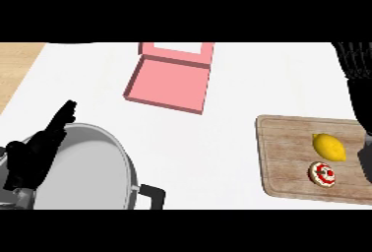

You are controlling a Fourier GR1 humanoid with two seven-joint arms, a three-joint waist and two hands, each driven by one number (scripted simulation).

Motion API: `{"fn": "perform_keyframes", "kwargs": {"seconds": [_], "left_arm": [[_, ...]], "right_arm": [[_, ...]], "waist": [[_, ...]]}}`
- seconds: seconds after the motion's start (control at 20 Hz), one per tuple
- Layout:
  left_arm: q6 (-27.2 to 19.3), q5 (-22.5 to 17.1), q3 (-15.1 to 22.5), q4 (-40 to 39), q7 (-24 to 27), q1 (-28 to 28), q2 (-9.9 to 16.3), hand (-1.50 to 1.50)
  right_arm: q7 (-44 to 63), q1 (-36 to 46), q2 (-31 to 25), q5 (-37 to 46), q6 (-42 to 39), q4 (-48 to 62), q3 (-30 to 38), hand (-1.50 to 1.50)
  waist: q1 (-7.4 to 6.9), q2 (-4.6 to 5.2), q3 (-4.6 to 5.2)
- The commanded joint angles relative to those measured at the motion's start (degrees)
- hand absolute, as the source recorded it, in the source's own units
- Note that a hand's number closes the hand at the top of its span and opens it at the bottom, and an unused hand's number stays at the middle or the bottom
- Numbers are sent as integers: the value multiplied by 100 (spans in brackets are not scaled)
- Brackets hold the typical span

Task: Pick the lemon from the cutting board and place it in the cardboard box

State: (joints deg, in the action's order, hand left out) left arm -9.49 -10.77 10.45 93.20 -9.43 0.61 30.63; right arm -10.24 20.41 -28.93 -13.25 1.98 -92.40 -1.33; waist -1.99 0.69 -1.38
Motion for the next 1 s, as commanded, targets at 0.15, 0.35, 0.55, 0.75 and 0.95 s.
{"fn": "perform_keyframes", "kwargs": {"seconds": [0.15,0.35,0.55,0.75,0.95], "left_arm": [[163,127,400,199,235,626,-251,0],[316,-42,507,371,342,491,-210,0],[323,-56,646,391,354,621,-374,0],[183,65,892,243,356,789,-652,0],[189,98,901,-231,469,1060,-736,0]], "right_arm": [[-262,-1153,-390,55,-1151,918,-382,-150],[-608,-1093,-1556,1648,-810,627,-440,-150],[-1759,-1798,-1813,3011,14,1035,-641,-150],[-2632,-2194,-2077,3883,976,934,-585,-150],[-2411,-2900,-2598,3717,947,111,-46,-150]], "waist": [[357,2,125],[602,-62,229],[518,-35,118],[532,-75,128],[544,-95,150]]}}
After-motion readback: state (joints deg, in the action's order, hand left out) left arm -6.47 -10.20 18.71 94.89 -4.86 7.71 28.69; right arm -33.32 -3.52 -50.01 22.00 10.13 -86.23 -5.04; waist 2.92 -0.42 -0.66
